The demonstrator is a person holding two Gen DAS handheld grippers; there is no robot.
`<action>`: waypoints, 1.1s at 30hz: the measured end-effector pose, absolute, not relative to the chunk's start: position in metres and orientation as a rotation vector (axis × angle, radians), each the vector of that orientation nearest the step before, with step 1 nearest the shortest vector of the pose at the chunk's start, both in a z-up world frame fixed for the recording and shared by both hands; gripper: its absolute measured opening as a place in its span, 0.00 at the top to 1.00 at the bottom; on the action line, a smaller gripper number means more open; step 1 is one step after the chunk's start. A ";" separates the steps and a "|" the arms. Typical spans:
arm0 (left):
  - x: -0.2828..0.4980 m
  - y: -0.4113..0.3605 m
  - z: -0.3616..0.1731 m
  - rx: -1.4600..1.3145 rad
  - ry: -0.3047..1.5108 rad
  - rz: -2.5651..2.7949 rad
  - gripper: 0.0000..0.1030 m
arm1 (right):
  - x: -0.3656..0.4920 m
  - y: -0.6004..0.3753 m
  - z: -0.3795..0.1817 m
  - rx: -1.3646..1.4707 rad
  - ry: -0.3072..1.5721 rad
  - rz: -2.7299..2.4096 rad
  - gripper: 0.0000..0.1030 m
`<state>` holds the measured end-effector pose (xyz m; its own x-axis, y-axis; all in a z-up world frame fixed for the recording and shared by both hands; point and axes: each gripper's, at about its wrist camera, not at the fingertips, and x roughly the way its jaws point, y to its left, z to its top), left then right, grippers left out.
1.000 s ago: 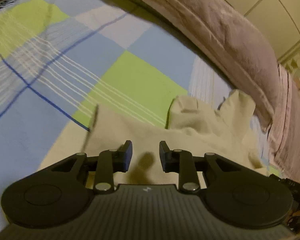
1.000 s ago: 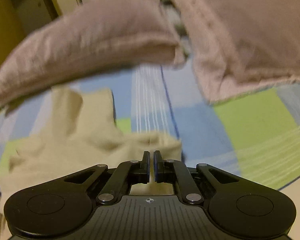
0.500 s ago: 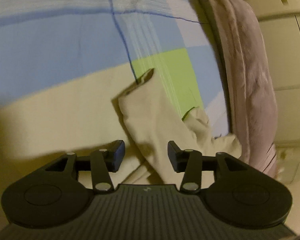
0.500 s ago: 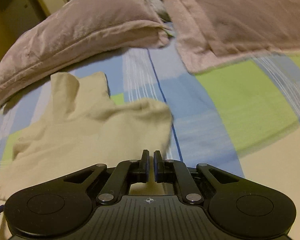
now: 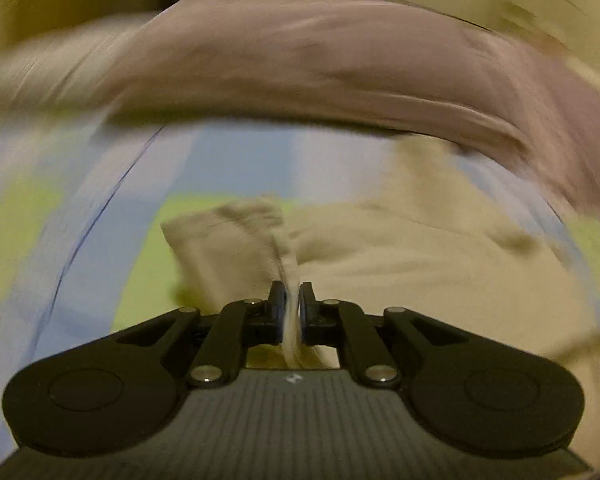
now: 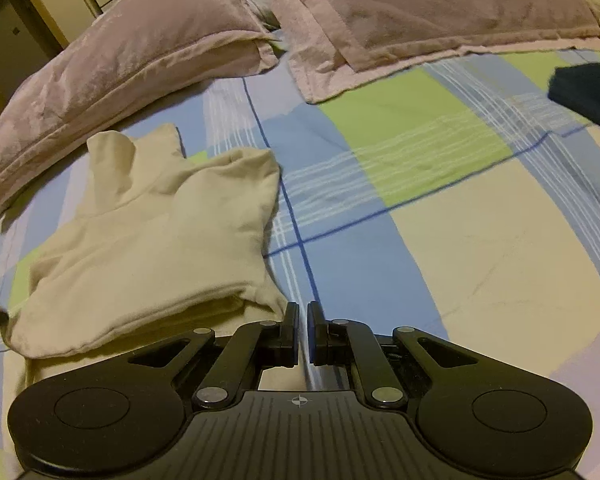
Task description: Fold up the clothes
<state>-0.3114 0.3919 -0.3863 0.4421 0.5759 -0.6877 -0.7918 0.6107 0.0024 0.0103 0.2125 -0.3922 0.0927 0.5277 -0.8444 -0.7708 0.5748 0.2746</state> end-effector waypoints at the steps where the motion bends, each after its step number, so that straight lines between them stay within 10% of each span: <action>1: -0.299 0.389 -0.380 -0.233 0.746 0.832 0.94 | 0.010 0.210 -0.393 -0.260 1.123 0.977 0.94; 15: -0.345 0.387 -0.375 -0.563 0.701 0.698 0.73 | -0.008 0.231 -0.383 -0.157 1.154 1.145 0.94; 25: -0.405 0.436 -0.371 -0.865 0.615 0.935 0.72 | -0.071 0.345 -0.449 0.261 1.682 1.336 0.92; 26: -0.410 0.439 -0.372 -0.888 0.597 0.943 0.72 | -0.077 0.354 -0.455 0.285 1.710 1.328 0.89; 28: -0.420 0.444 -0.372 -0.919 0.570 0.952 0.72 | -0.088 0.367 -0.467 0.324 1.749 1.301 0.49; 33: -0.433 0.451 -0.378 -0.961 0.540 0.937 0.72 | -0.107 0.385 -0.483 0.412 1.746 1.257 0.44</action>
<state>-0.4333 0.4505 -0.3779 0.5100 0.4254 -0.7477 -0.8602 0.2456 -0.4470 -0.1070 0.3853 -0.4830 -0.5250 0.7040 -0.4782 -0.2305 0.4233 0.8762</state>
